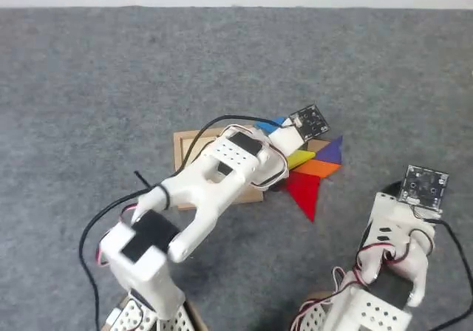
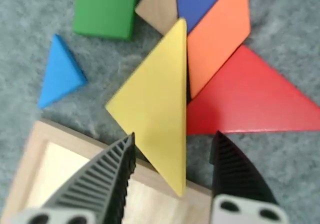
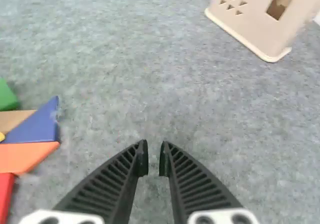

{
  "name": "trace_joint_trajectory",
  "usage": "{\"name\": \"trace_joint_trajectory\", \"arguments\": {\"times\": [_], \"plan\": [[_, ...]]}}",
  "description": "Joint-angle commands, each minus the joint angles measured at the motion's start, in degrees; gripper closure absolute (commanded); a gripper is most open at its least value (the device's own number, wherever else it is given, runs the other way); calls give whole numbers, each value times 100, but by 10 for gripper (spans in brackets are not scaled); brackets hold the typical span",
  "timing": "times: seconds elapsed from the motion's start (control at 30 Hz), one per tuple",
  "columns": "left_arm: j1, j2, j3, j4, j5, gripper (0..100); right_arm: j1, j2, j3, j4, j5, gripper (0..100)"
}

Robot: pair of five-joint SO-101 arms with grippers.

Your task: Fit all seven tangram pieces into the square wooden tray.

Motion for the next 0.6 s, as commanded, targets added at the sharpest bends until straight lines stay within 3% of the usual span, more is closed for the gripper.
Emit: {"name": "trace_joint_trajectory", "arguments": {"times": [0.0,0.17,0.57], "plan": [[-53,378,-629,26,-62,758,-75,-66,35,-110,114,939],[-44,791,-1314,431,-62,758,-92,-66,53,-84,123,939],[-308,853,-1385,448,114,780,-92,-66,70,-66,105,939]]}}
